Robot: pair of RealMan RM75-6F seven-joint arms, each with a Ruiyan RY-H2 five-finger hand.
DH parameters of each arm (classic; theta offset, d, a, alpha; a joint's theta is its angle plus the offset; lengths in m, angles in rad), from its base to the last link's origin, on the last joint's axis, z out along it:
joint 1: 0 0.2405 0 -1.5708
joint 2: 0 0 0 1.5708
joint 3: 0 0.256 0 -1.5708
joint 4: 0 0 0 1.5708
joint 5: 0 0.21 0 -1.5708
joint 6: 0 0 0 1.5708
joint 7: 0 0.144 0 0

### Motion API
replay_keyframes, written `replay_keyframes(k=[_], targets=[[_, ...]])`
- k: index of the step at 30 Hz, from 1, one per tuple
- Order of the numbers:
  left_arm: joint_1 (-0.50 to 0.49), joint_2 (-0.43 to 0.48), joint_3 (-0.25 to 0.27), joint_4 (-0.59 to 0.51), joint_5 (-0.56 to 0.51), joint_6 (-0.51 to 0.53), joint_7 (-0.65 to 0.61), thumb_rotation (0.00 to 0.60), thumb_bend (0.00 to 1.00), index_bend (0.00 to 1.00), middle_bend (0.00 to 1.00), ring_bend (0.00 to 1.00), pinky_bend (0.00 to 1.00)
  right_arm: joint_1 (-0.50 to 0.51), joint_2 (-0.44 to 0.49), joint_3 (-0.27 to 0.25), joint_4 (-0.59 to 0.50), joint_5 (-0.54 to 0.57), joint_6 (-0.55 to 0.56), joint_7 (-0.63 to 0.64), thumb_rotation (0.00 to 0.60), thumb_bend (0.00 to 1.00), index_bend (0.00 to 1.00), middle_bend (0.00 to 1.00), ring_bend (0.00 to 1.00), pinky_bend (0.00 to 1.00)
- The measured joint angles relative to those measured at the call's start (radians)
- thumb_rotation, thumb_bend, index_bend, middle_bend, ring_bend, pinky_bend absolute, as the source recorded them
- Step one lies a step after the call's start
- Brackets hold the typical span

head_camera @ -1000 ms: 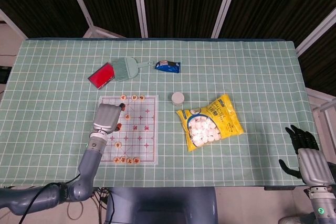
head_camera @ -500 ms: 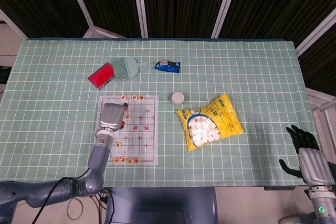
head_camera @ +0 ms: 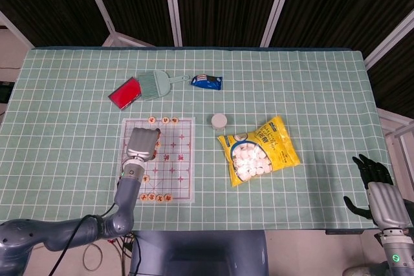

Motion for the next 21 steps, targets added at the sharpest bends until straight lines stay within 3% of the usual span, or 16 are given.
replay_keyframes(k=[21], targets=[[-0.024, -0.024, 0.020, 0.050, -0.012, -0.002, -0.038, 0.600, 0.31, 0.42, 1.00, 0.94, 1.00, -0.001, 0.002, 0.000, -0.006, 0.002, -0.001, 0.008, 0.600, 0.34, 0.00, 0.00, 0.00, 0.00]])
